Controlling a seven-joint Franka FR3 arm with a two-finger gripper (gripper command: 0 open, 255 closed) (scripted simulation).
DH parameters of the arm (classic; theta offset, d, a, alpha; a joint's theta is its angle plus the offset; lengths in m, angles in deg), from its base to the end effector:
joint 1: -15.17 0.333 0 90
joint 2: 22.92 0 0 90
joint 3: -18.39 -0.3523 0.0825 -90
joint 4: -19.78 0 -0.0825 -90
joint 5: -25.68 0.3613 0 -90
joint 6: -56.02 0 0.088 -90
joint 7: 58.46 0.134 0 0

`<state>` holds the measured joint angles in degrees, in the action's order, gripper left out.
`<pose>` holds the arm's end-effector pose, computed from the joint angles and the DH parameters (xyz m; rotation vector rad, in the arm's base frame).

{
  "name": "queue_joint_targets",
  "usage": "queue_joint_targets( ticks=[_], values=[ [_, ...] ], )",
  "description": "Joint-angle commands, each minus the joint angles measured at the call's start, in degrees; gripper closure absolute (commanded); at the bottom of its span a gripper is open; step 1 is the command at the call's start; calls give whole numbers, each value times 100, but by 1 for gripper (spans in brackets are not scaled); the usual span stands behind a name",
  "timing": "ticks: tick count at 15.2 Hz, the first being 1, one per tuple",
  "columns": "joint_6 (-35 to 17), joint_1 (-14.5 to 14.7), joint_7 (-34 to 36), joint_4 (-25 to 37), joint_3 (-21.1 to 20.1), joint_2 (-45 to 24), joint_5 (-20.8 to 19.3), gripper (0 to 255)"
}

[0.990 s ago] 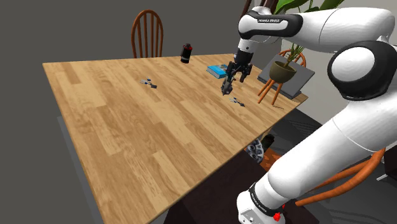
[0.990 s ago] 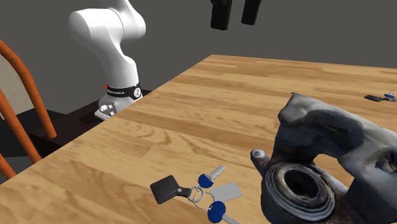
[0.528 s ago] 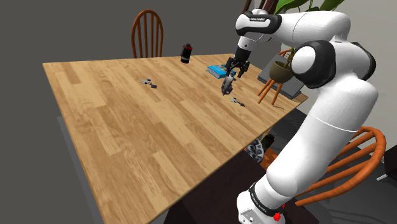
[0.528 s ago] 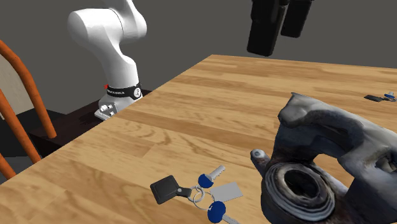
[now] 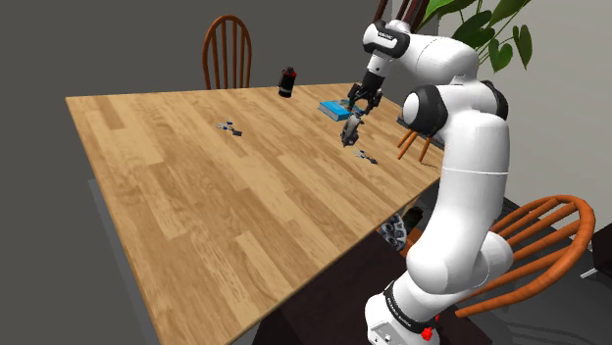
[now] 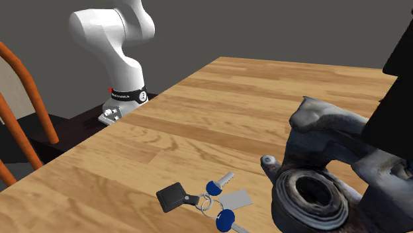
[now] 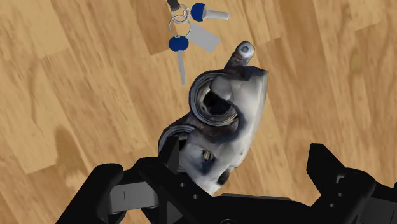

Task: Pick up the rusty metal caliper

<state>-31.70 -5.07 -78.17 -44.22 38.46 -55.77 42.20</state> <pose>0.5918 -0.3631 0.4917 -2.9497 0.4861 0.0968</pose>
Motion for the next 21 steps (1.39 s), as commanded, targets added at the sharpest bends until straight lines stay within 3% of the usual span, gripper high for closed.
queue_joint_targets(
  ticks=[1, 8, 11, 12, 21],
  values=[
    [352, -353, 12, 1075, -73, -724, 259, 0],
    [-269, -224, -99, 301, -67, -593, 231, 0],
    [-315, -216, -107, 248, -67, -588, 231, 0],
    [-312, -219, -110, 254, -67, -591, 232, 255],
    [-315, -216, -107, 248, -66, -588, 232, 255]
  ],
)
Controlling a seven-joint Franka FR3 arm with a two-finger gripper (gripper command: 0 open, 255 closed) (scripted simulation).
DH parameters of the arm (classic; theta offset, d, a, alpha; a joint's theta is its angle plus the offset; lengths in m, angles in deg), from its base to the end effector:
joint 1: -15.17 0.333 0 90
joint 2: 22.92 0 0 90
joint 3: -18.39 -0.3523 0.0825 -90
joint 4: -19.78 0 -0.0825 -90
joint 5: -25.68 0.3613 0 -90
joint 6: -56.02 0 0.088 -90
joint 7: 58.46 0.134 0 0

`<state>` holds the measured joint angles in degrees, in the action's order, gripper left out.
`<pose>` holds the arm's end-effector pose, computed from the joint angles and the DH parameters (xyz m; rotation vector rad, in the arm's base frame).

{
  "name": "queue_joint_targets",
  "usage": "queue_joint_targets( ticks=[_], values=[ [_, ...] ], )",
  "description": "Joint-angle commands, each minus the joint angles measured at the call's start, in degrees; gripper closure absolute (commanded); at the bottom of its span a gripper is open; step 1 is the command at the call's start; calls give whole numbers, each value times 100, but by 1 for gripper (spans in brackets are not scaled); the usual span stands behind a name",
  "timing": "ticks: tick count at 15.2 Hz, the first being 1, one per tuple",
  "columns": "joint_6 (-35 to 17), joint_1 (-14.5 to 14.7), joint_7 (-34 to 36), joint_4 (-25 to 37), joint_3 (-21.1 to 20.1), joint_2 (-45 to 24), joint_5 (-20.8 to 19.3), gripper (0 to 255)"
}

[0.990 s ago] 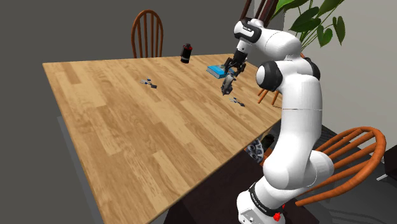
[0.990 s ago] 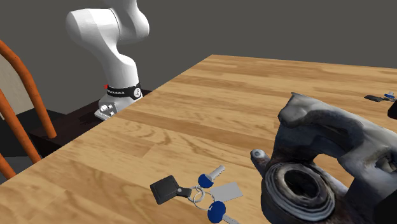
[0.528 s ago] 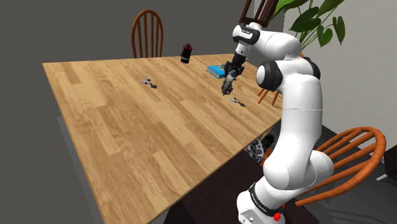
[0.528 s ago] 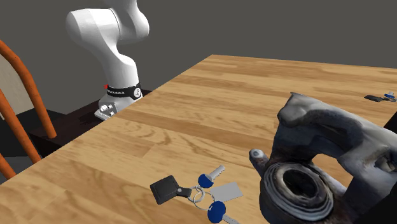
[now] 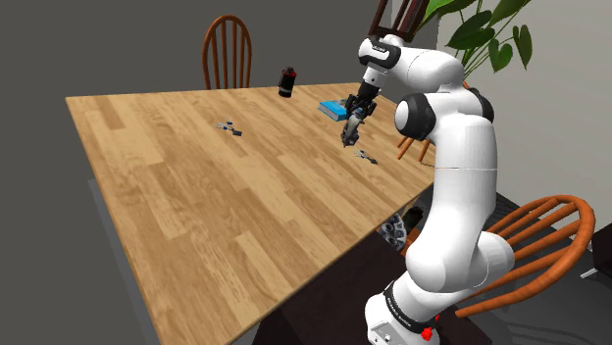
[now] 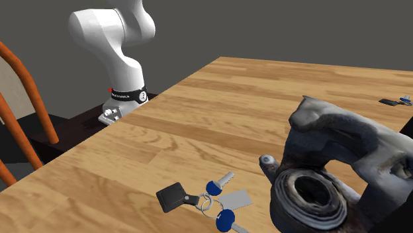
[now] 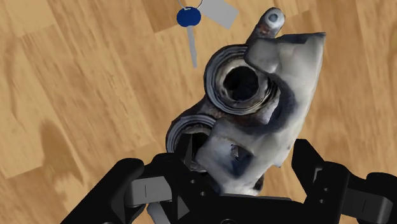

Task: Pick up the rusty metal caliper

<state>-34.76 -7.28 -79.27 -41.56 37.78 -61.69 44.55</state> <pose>0.6089 -0.3870 0.4431 -2.9311 0.4983 0.0809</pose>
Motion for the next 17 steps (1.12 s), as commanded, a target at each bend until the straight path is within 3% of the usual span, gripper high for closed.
queue_joint_targets(
  ticks=[1, 10, 15, 17],
  values=[
    [71, -9, 17, 72, 1, -4, -3, 255],
    [911, -211, 174, 1172, -35, -228, 37, 255],
    [1585, -446, 326, 2278, -110, -619, 119, 255],
    [1610, -457, 332, 2323, -116, -636, 120, 255]
  ],
)
